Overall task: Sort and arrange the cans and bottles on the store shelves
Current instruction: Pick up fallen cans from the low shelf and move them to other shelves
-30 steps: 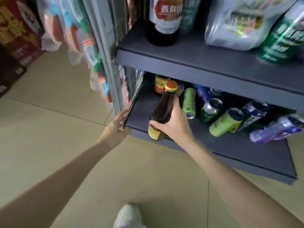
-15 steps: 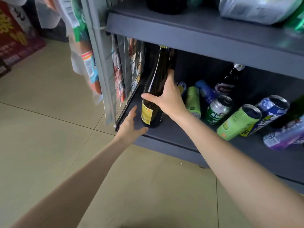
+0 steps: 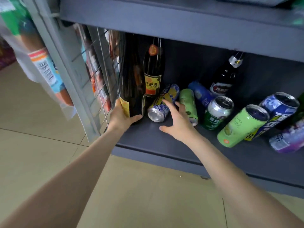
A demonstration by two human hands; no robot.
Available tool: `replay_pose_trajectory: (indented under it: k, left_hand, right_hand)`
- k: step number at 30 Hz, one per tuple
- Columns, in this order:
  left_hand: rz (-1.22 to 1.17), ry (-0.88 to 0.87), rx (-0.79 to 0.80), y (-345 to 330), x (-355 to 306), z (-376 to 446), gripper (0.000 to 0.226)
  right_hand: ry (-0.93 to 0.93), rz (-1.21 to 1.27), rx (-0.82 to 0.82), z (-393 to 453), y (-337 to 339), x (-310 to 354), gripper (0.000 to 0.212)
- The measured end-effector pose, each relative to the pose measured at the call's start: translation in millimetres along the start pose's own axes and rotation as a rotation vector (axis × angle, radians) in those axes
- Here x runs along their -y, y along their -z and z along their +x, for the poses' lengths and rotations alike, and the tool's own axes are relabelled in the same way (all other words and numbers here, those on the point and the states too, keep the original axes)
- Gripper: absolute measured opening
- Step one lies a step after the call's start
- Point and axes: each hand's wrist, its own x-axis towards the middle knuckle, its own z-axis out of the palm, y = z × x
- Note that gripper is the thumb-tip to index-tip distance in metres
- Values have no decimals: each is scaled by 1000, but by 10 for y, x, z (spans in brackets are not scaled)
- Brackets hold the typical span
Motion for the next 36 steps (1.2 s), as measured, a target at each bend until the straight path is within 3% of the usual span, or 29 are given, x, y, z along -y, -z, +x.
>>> replay_pose_trajectory:
  k: [4, 7, 10, 13, 16, 20, 24, 27, 32, 34, 36]
  left_hand:
    - [52, -21, 15, 3, 14, 233, 74]
    - [43, -17, 6, -55, -47, 307, 79]
    - [55, -5, -22, -132, -97, 351, 82]
    - [33, 9, -35, -186, -86, 356, 85]
    - [-39, -11, -43, -215, -27, 284, 84]
    - [-120, -49, -79, -215, 106, 30, 63]
    - [-142, -68, -86, -241, 131, -326, 48]
    - [-141, 34, 80, -305, 11, -485, 46]
    - [-129, 163, 330, -579, -204, -512, 61]
    - [-121, 199, 371, -680, -291, -545, 82]
    - [-64, 229, 382, -766, -387, -573, 106]
  right_hand:
    - [54, -172, -45, 167, -165, 56, 83]
    - [-9, -133, -55, 304, -239, 127, 66]
    - [-83, -107, -258, 348, -257, 139, 48]
    - [-166, -129, -375, 341, -231, 71, 56]
    - [-289, 19, -369, 383, -253, 76, 65]
    - [-350, 78, -333, 362, -332, 135, 68]
    - [-231, 4, -279, -53, -336, 35, 71]
    - [-129, 69, -185, -495, -239, -69, 76]
    - [-66, 117, 51, -860, -50, -158, 88]
    - [-84, 68, 108, -936, 128, -181, 83]
    - [-30, -26, -106, -1032, 426, -244, 60]
